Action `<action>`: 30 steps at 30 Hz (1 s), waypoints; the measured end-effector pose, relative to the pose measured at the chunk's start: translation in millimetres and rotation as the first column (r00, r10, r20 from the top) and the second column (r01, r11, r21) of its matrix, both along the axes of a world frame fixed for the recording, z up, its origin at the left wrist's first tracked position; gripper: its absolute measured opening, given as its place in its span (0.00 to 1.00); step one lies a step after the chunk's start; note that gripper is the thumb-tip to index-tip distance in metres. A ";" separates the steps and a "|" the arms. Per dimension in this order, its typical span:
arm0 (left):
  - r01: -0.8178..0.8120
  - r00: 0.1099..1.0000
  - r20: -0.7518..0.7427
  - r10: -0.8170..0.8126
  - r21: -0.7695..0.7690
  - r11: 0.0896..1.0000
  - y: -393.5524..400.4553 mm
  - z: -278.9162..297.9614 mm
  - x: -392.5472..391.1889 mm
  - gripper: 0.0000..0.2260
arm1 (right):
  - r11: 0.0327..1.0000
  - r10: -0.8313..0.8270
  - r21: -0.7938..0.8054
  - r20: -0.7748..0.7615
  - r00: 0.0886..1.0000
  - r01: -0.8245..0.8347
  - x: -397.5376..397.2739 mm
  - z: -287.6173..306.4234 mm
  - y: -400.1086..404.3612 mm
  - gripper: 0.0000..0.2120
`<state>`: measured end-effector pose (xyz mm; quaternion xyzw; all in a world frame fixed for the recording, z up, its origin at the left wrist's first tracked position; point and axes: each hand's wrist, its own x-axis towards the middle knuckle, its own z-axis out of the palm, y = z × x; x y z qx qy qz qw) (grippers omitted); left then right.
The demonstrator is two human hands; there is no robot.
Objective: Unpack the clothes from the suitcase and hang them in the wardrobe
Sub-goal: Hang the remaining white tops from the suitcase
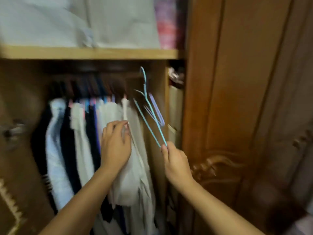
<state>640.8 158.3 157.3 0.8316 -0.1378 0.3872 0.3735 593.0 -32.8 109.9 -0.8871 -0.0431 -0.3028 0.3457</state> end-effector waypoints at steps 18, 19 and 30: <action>0.556 -0.606 -0.733 -0.309 -0.668 0.495 -321.1 -390.3 -452.9 0.04 | 0.227 -0.093 0.688 -0.689 0.719 0.689 -491.1 -314.0 -233.2 0.16; 0.632 -0.592 -0.769 -0.243 -0.629 0.452 -328.2 -416.6 -466.2 0.03 | 0.169 -0.146 0.653 -0.724 0.674 0.738 -498.7 -335.3 -240.5 0.13; 0.993 0.102 -0.953 0.286 0.079 -0.090 -369.0 -850.5 -361.0 0.12 | -0.263 -0.294 0.427 -0.890 0.350 0.865 -530.9 -689.4 -266.8 0.17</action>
